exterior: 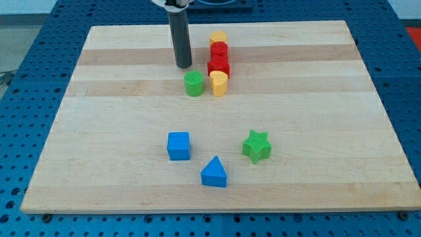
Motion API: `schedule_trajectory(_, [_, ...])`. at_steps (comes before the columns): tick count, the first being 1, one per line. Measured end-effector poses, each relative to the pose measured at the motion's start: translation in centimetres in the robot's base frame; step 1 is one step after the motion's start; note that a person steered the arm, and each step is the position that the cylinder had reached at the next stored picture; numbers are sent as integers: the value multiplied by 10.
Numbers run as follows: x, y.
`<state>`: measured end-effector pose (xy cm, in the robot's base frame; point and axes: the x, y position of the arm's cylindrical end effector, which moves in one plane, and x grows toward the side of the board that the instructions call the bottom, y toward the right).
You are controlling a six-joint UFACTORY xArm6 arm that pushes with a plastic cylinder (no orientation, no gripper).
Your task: Place the green circle diagonally top left of blue cube
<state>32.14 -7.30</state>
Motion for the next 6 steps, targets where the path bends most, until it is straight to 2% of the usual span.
schedule_trajectory(4, [14, 32])
schedule_trajectory(5, [33, 31])
schedule_trajectory(6, [80, 21])
